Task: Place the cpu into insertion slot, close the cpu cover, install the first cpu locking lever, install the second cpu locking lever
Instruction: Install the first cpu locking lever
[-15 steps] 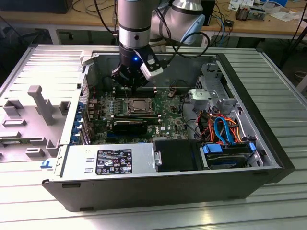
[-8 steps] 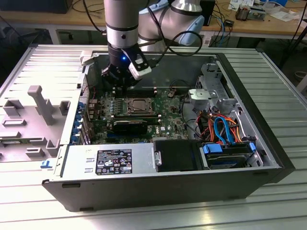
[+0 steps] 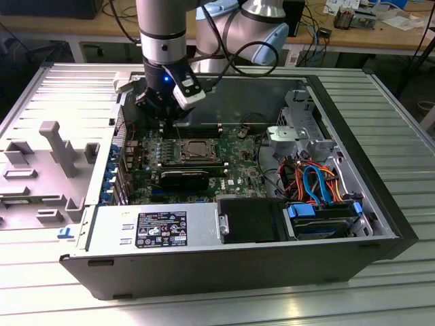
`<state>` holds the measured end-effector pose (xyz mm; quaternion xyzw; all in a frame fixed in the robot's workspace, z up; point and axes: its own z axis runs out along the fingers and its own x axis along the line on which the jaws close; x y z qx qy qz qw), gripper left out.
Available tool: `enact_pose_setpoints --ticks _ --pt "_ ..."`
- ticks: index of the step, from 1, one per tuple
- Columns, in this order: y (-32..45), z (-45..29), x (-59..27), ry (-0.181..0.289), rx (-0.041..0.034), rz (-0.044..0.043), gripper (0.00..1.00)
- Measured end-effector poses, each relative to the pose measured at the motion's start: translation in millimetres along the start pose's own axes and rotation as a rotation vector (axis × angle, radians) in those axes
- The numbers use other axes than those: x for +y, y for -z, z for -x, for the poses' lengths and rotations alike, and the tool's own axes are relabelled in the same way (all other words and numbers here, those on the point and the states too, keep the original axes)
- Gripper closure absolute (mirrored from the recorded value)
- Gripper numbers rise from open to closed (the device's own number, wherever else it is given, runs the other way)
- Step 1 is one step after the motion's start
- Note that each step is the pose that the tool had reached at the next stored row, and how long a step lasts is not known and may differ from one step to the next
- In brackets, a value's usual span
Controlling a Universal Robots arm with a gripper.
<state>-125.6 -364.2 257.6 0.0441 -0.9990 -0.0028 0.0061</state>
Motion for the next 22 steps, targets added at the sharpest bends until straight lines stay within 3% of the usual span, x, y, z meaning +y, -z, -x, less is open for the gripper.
enact_pose_setpoints --ticks 6,8,16,22 --pt "3.5 -0.5 15.1 0.000 -0.0021 0.0002 0.89" --pt "3.5 -0.1 20.3 0.000 -0.0024 0.0038 0.89" --pt "3.5 0.3 20.8 0.000 -0.0025 0.0055 0.89" --pt "3.2 17.9 18.7 0.000 -0.0022 0.0056 0.89"
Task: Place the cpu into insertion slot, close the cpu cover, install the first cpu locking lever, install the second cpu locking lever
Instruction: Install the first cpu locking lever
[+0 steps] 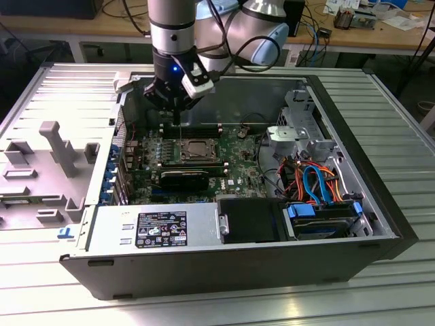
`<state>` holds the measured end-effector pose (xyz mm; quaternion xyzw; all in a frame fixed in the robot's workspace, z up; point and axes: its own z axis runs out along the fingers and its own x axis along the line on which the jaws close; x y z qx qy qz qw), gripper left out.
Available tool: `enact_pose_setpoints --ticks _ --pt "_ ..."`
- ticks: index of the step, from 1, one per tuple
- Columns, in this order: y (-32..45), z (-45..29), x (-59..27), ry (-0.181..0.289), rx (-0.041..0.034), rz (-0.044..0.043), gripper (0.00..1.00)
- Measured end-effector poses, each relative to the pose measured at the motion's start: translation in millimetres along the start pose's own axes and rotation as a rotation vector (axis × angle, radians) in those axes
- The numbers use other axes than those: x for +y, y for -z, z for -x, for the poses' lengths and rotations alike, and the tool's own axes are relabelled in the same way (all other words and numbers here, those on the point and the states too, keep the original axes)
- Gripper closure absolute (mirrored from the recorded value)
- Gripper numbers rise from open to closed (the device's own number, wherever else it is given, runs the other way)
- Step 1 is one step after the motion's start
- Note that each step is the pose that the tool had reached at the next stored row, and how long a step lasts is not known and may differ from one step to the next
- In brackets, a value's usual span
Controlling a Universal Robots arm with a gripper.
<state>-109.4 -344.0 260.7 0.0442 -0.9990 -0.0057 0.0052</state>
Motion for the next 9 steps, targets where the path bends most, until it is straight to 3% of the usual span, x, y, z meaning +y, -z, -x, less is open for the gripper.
enact_pose_setpoints --ticks 7,9 --pt "-2.4 11.7 -1.2 0.000 0.0004 0.0018 0.89" --pt "-2.4 11.9 -1.1 0.000 0.0002 0.0029 0.89"
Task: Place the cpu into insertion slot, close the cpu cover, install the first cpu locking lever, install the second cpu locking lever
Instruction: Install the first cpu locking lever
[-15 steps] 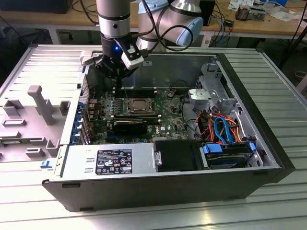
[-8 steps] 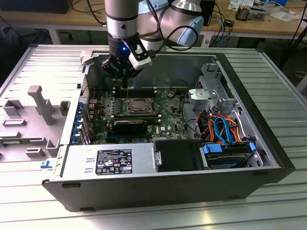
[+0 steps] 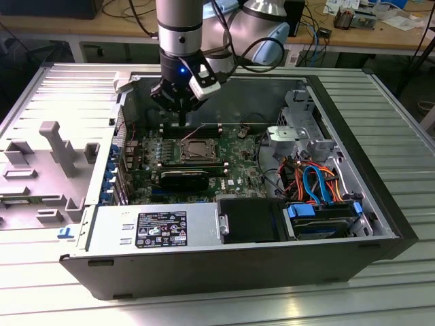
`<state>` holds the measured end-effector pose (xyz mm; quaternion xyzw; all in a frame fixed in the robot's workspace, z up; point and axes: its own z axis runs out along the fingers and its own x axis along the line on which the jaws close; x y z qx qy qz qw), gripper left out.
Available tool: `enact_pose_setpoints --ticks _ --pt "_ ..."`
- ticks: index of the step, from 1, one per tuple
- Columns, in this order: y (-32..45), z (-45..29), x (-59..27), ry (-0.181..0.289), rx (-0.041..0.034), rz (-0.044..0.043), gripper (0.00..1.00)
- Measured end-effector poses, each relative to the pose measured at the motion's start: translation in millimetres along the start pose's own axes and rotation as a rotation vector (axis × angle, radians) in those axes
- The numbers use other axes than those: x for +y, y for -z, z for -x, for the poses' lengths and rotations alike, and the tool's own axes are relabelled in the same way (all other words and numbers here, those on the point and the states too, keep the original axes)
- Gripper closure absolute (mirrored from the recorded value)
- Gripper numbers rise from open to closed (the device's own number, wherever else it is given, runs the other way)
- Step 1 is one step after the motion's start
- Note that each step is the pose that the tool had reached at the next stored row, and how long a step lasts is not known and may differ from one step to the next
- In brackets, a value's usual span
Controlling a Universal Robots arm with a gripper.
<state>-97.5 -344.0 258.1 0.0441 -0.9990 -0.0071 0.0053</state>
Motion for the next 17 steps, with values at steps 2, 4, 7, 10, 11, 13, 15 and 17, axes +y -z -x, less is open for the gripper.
enact_pose_setpoints --ticks 2,4,7,10,11,13,15,17 --pt "-2.1 0.1 0.0 0.000 0.0002 -0.0002 0.89" --pt "-6.5 1.1 -0.1 0.000 0.0001 -0.0003 0.89" --pt "-12.0 2.6 0.4 0.002 0.0003 -0.0011 0.89" --pt "-17.6 3.8 1.1 0.012 0.0006 -0.0022 0.89" --pt "-19.9 4.0 1.4 0.013 0.0006 -0.0022 0.89" --pt "-23.9 4.1 2.0 0.014 0.0006 -0.0022 0.89" --pt "-28.0 4.3 3.1 0.015 0.0005 -0.0021 0.89" --pt "-29.9 4.6 4.1 0.017 0.0005 -0.0019 0.89"
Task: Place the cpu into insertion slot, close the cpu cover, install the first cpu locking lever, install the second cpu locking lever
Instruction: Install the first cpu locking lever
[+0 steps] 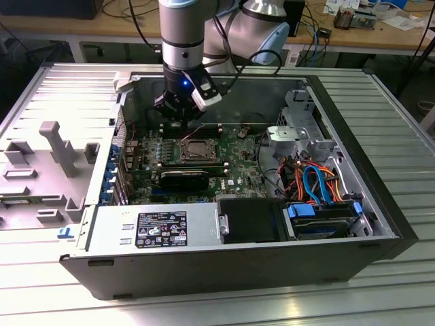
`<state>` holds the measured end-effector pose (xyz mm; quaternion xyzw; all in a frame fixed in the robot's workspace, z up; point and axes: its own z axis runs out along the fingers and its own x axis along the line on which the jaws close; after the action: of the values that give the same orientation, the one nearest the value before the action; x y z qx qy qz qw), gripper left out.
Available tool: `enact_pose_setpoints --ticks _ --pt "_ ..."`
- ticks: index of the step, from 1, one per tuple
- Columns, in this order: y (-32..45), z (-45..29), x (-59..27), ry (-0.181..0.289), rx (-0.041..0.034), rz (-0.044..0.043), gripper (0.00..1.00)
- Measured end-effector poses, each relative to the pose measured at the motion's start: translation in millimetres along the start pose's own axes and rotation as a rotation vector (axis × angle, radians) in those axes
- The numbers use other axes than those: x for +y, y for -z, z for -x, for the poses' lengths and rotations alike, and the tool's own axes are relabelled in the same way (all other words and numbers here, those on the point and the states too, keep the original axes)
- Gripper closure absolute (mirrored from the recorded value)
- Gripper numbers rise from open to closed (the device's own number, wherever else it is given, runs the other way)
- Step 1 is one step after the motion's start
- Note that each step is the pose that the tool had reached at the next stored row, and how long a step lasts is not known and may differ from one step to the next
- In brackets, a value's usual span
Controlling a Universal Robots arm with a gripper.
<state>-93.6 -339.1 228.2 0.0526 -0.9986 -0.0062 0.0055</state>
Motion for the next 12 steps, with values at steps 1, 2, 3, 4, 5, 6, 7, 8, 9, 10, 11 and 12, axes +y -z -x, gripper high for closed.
enact_pose_setpoints --ticks 1,2,3,4,5,6,7,8,9,10,11,12 --pt "-0.9 0.1 0.1 0.001 0.0000 0.0002 0.89" --pt "-2.3 0.1 0.1 0.001 0.0001 0.0003 0.89" --pt "-3.5 0.1 0.1 0.001 0.0000 0.0007 0.89" --pt "-5.3 0.0 0.1 0.001 -0.0001 0.0012 0.89" --pt "-6.5 0.0 0.1 0.002 -0.0001 0.0013 0.89" --pt "-8.2 0.1 0.1 0.003 -0.0001 0.0014 0.89" --pt "-9.0 0.1 0.2 0.004 0.0000 0.0014 0.89" --pt "-10.5 0.2 0.2 0.006 0.0000 0.0014 0.89" --pt "-12.4 0.3 0.2 0.010 0.0000 0.0014 0.89" --pt "-14.1 1.4 0.1 0.013 0.0001 0.0014 0.89" --pt "-14.9 2.8 -0.1 0.015 0.0003 0.0014 0.89" --pt "-15.5 4.0 -0.3 0.016 0.0004 0.0013 0.89"
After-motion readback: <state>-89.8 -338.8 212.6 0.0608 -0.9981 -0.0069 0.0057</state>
